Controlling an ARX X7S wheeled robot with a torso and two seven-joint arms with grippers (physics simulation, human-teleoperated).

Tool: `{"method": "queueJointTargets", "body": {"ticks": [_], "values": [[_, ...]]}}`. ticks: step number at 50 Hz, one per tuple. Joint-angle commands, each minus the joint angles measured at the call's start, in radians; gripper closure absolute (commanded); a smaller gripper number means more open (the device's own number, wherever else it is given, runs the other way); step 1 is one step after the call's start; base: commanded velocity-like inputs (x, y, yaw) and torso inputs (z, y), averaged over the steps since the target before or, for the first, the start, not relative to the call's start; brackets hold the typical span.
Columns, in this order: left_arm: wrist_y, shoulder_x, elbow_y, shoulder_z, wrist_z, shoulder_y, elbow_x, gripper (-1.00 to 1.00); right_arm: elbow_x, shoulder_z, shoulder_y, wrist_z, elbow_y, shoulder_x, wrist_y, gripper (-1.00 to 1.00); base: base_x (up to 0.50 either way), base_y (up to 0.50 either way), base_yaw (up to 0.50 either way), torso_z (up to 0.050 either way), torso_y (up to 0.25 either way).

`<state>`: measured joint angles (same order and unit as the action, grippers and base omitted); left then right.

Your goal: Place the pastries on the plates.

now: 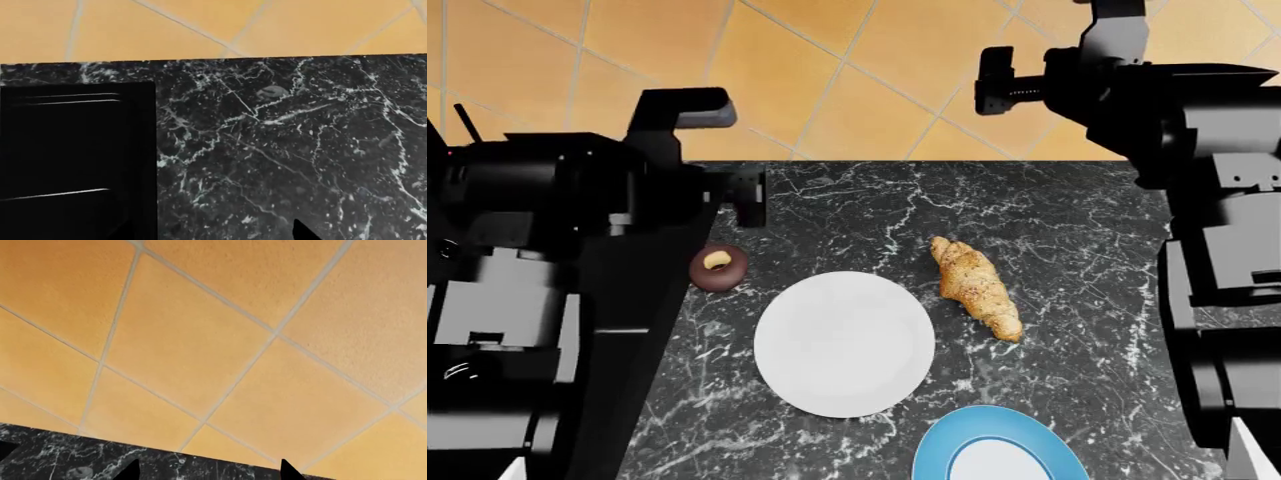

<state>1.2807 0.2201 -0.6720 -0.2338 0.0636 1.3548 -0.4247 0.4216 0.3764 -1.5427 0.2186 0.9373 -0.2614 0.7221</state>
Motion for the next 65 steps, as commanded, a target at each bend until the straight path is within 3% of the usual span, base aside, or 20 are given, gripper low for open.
{"method": "queueJointTargets", "body": {"ticks": [1,7,20,25,28,44,65], "values": [[0.129,0.02,0.099,0.049,-0.023,-0.057,-0.049,-1.0,0.004,-0.002,-0.007,-0.006,0.011,0.002,0.016,-1.0,0.0,0.0,0.0,0.0,0.0],[0.157,0.019,0.089,0.018,-0.053,-0.067,-0.029,-1.0,0.005,0.0,-0.009,-0.002,0.013,0.002,0.018,-1.0,0.0,0.0,0.0,0.0,0.0],[0.284,0.025,0.305,0.097,-0.139,-0.168,-0.099,-1.0,0.004,0.004,-0.01,0.001,0.014,0.002,0.019,-1.0,0.0,0.0,0.0,0.0,0.0],[0.288,0.123,0.362,0.045,-0.443,-0.207,-0.518,-1.0,0.006,0.0,-0.011,-0.008,0.016,0.002,0.022,-1.0,0.0,0.0,0.0,0.0,0.0],[0.283,0.141,0.369,0.046,-0.505,-0.221,-0.595,-1.0,0.007,-0.001,-0.01,-0.009,0.015,0.002,0.022,-1.0,0.0,0.0,0.0,0.0,0.0],[0.191,0.171,0.309,-0.029,-0.455,-0.235,-0.591,-1.0,0.01,0.003,-0.016,-0.001,0.024,0.003,0.03,-1.0,0.0,0.0,0.0,0.0,0.0],[0.076,0.134,0.2,-0.131,-0.376,-0.2,-0.524,-1.0,0.01,0.012,-0.023,0.013,0.036,0.005,0.04,-1.0,0.0,0.0,0.0,0.0,0.0]]}}
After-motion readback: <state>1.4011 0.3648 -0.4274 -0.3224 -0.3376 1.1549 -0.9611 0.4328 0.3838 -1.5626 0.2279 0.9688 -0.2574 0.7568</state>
